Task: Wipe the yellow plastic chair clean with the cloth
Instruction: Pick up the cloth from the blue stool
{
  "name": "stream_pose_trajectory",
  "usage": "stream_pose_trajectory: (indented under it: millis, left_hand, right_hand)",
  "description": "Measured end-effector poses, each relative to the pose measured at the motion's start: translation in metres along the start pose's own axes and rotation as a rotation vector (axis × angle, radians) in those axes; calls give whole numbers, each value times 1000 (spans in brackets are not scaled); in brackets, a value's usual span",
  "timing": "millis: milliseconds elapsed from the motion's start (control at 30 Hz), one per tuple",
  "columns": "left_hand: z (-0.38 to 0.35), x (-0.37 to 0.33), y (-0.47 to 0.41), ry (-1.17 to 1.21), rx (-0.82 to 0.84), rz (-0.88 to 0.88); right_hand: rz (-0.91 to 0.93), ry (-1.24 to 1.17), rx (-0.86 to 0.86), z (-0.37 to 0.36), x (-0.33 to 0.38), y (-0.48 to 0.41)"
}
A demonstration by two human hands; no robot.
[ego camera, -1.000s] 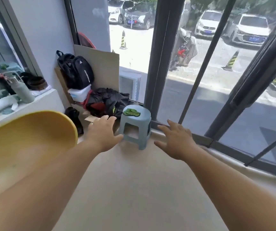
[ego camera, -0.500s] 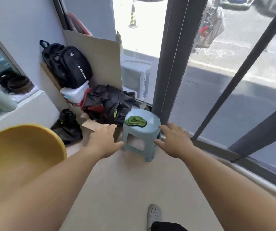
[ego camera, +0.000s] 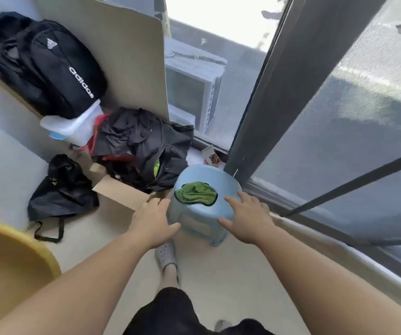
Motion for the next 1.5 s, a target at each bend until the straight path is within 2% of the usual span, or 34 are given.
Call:
stream_pose_trajectory:
  millis: [233, 433, 567, 767, 833, 900, 1000, 1133, 1233, 1367, 1500]
  left_hand:
    - [-19, 70, -128, 4, 197, -59]
    - [-67, 99, -222, 146, 221, -88]
    - [-126, 115, -272, 373, 182, 59]
    - [-196, 152, -307, 587, 93, 366]
    - [-207, 161, -305, 621, 49, 453]
    - [-218, 168, -302, 678, 32, 535]
    - [-225, 170, -295, 718, 47, 597]
    - [-182, 149, -282, 647, 66, 495]
    - [-128, 128, -262, 702, 31, 385]
    - [-45, 106, -222, 606, -37, 240]
    - [32, 85, -168, 599, -179, 241]
  right_hand:
    - [-89, -20, 207, -38, 37, -105]
    - [-92, -85, 290, -93, 66, -213]
    - [-33, -75, 343, -144, 84, -283]
    - [50, -80, 244, -181, 91, -336]
    - [57, -105, 151, -182, 89, -343]
    - [25, -135, 62, -179, 86, -349]
    - [-32, -166, 57, -171, 86, -349]
    - [-29, -243, 180, -147, 87, -324]
    - [36, -301, 275, -114, 88, -293]
    - [66, -394, 247, -50, 82, -252]
    - [127, -591, 193, 23, 82, -212]
Point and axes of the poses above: each hand's wrist, its own y-axis away from the middle knuckle, its own z-axis out of the back of the hand, x = y × z, the point moved 9 cm from there along -y, towards the middle knuckle, and after that the axes turned 12 degrees about -z, right-handed, at the moved point
